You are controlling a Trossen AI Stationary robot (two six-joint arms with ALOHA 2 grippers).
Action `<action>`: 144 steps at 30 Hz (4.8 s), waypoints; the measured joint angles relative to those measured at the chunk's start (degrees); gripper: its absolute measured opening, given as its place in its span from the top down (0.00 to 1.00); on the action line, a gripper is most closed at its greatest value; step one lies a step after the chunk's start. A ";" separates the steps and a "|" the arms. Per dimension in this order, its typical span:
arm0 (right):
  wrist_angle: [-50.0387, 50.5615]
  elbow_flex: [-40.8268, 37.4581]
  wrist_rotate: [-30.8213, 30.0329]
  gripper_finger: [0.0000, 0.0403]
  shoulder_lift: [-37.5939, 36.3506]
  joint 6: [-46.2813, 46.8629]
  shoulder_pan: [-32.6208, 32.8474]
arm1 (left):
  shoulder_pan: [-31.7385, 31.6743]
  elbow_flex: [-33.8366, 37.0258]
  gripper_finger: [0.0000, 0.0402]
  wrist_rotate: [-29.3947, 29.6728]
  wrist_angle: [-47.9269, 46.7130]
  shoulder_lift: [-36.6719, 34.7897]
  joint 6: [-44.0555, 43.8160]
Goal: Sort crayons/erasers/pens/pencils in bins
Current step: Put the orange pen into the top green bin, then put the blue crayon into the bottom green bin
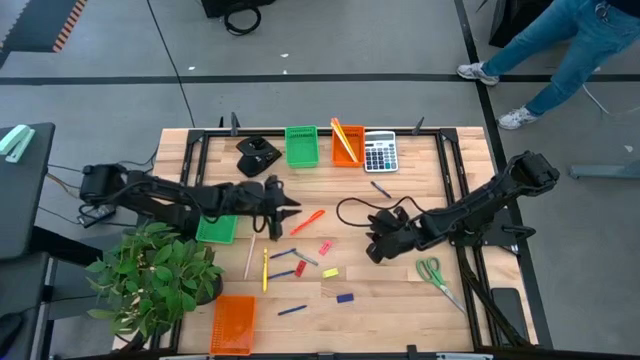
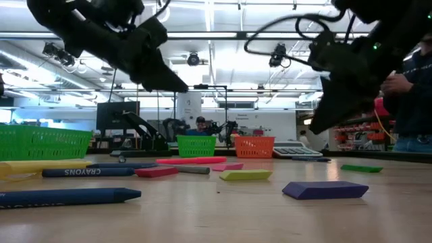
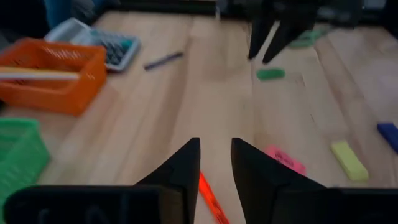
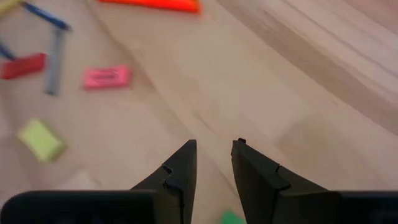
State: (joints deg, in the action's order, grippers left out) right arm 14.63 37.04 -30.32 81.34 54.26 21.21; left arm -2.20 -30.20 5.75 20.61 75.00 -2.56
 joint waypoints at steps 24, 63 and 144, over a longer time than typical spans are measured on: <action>-2.64 0.04 -14.22 0.73 0.04 -9.94 -1.55 | 4.72 -6.75 0.60 11.22 10.80 24.30 -2.56; -0.54 0.04 -15.30 0.73 0.04 -12.28 -1.04 | 4.32 -6.85 0.84 19.17 18.66 36.14 -11.36; -0.59 0.04 -17.36 0.73 0.04 -12.05 -4.19 | -24.92 -20.80 0.62 24.16 19.71 38.02 -10.06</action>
State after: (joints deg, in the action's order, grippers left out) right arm 14.04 37.08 -47.68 81.38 42.21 17.02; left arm -27.12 -51.00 29.91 40.32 113.02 -12.61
